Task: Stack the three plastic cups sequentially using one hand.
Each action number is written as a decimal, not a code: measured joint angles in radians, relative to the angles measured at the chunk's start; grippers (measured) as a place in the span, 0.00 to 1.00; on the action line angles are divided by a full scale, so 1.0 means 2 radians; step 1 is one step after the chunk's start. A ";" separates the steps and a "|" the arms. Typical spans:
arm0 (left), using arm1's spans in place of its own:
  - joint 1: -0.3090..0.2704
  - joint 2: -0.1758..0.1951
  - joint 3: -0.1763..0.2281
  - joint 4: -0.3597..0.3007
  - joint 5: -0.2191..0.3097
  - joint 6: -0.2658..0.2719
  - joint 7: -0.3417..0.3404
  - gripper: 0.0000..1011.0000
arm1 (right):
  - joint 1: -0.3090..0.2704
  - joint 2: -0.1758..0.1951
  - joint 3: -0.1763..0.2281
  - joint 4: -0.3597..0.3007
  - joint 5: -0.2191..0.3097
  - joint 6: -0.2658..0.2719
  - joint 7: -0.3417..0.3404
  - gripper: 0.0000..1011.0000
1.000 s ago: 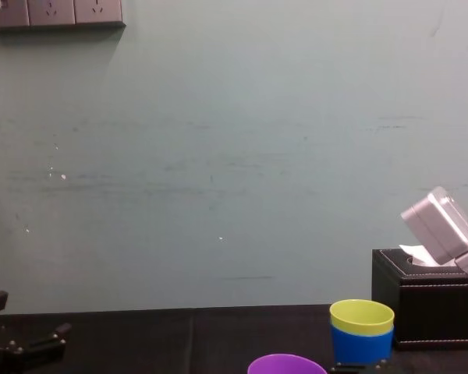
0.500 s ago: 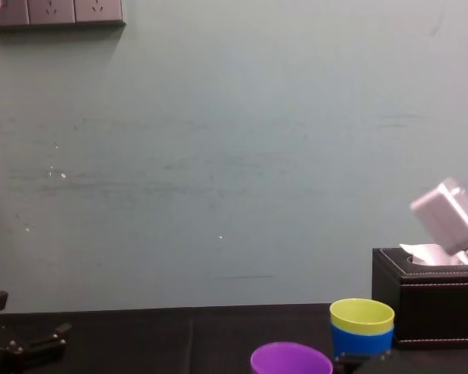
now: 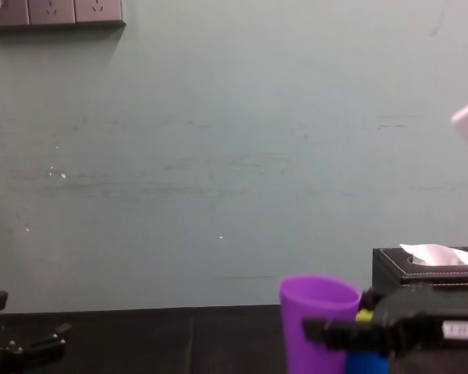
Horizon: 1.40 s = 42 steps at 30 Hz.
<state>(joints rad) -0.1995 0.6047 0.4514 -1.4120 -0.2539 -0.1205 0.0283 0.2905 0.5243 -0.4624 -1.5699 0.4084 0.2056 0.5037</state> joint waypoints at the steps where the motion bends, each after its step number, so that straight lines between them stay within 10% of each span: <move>1: 0.000 0.000 0.000 0.000 0.000 0.000 0.000 1.00 | 0.000 0.002 0.003 -0.005 0.002 0.003 -0.002 0.70; 14: 0.000 0.000 0.000 0.000 0.000 0.000 0.000 1.00 | 0.010 0.020 0.034 -0.041 0.022 0.039 -0.033 0.70; 42: 0.000 0.000 0.000 0.000 0.000 0.000 0.000 1.00 | 0.051 0.001 0.035 0.030 -0.008 0.042 -0.047 0.70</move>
<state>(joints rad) -0.1995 0.6047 0.4514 -1.4120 -0.2539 -0.1205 0.0283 0.3922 0.5269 -0.3916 -1.5098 0.3922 0.2901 0.4104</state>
